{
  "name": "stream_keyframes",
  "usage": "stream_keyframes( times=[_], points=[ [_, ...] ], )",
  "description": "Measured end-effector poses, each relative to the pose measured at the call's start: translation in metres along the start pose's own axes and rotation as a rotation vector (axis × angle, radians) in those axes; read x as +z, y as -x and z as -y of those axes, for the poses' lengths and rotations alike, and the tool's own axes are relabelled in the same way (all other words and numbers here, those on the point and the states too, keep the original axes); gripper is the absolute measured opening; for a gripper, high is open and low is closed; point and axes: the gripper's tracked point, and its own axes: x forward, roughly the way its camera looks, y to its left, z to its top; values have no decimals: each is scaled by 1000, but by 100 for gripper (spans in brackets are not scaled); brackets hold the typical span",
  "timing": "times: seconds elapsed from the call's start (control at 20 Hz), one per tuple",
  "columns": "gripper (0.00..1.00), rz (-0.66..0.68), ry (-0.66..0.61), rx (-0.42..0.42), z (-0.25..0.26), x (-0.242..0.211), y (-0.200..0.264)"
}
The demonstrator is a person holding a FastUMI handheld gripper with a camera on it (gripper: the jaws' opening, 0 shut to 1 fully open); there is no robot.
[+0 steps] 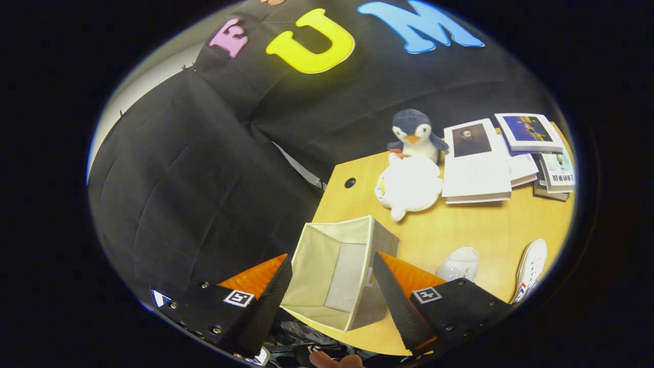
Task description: Open the storage box then place both shoes into the box .Put the left shoe in first, then the right shoe, with the right side of both shoes facing outward in a uniform manner.
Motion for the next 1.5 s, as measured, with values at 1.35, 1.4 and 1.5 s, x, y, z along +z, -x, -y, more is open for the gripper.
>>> stream_keyframes(
  times=[1.35, 1.4, 1.5],
  points=[
    [97, -440, 44, -464, 212, -149, -10],
    [97, -461, 59, -486, 219, -154, -12],
    [97, -502, 112, -524, 229, -159, -15]
  ],
)
